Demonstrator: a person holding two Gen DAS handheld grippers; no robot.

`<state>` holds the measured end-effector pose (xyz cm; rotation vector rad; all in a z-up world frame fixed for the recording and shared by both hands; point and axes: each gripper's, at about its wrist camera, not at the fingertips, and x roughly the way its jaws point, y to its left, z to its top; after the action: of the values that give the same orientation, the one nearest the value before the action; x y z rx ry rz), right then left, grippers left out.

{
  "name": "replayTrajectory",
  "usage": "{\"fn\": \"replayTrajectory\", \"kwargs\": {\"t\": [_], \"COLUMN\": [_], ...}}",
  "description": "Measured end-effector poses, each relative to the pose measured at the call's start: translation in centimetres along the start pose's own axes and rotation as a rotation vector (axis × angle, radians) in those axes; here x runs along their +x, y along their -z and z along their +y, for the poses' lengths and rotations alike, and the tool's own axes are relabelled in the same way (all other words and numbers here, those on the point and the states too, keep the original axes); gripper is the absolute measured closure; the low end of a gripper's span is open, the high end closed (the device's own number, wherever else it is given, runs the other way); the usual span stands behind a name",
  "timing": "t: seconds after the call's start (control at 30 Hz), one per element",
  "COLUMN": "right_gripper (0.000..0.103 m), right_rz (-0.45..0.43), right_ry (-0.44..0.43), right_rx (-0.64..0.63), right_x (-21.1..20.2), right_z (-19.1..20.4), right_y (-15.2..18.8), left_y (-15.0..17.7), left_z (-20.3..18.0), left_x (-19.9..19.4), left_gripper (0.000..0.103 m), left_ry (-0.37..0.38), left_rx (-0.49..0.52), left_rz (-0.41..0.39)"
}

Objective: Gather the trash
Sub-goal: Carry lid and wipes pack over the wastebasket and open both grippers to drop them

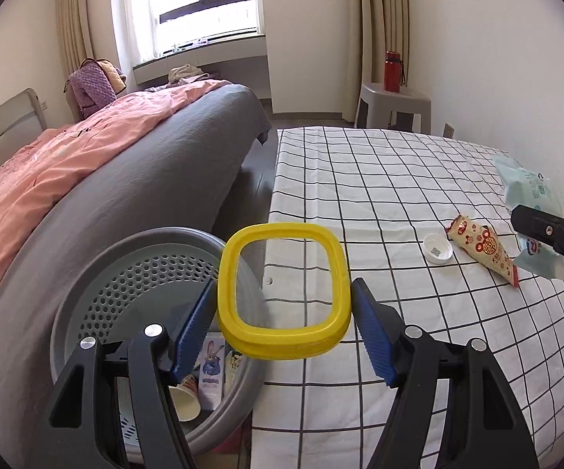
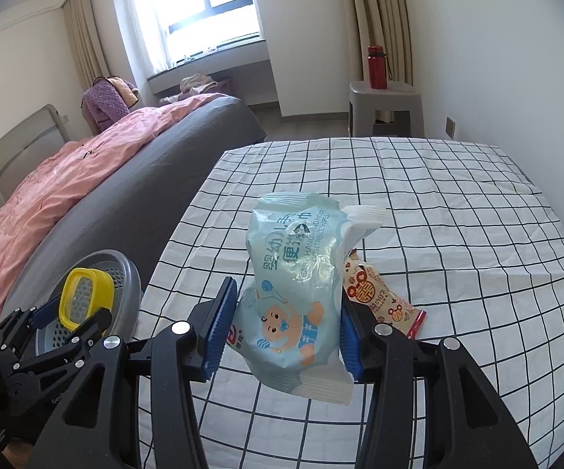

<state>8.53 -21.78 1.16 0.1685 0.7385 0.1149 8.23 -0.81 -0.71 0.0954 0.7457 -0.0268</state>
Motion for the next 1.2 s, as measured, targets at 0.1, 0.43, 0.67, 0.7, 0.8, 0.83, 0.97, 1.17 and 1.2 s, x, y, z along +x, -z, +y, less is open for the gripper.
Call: {"fn": "replayTrajectory", "kwargs": {"t": [0.1, 0.43, 0.67, 0.7, 0.8, 0.83, 0.97, 1.17, 1.2], "right_gripper": [0.056, 0.056, 0.056, 0.056, 0.056, 0.056, 0.056, 0.056, 0.056], "right_rz": [0.003, 0.019, 0.036, 0.038, 0.044, 0.046, 0.059, 0.092, 0.099], "right_ry": [-0.014, -0.077, -0.133, -0.141, -0.163, -0.171, -0.199, -0.233, -0.238], "right_rx": [-0.026, -0.101, -0.142, -0.146, -0.162, -0.167, -0.188, -0.217, -0.221], "right_x": [0.3, 1.6, 2.7, 2.8, 3.2, 3.4, 4.0, 5.2, 5.4], "right_z": [1.4, 6.6, 10.2, 10.7, 12.2, 12.6, 14.2, 16.2, 16.4], "right_y": [0.1, 0.4, 0.6, 0.7, 0.8, 0.8, 0.9, 1.6, 1.7], "left_y": [0.2, 0.8, 1.6, 1.7, 2.0, 2.2, 2.6, 3.3, 3.3], "left_z": [1.4, 6.2, 9.8, 10.3, 11.5, 11.8, 13.0, 14.5, 14.7], "left_x": [-0.7, -1.9, -1.8, -1.7, -1.6, -1.5, -1.2, -0.4, -0.4], "left_gripper": [0.036, 0.036, 0.036, 0.036, 0.036, 0.036, 0.035, 0.035, 0.035], "left_ry": [-0.012, -0.07, -0.119, -0.125, -0.143, -0.148, -0.167, -0.182, -0.183], "left_rx": [-0.022, -0.086, -0.138, -0.143, -0.156, -0.16, -0.169, -0.199, -0.202], "left_rz": [-0.01, -0.025, -0.008, -0.006, -0.002, 0.0, 0.008, 0.035, 0.036]}}
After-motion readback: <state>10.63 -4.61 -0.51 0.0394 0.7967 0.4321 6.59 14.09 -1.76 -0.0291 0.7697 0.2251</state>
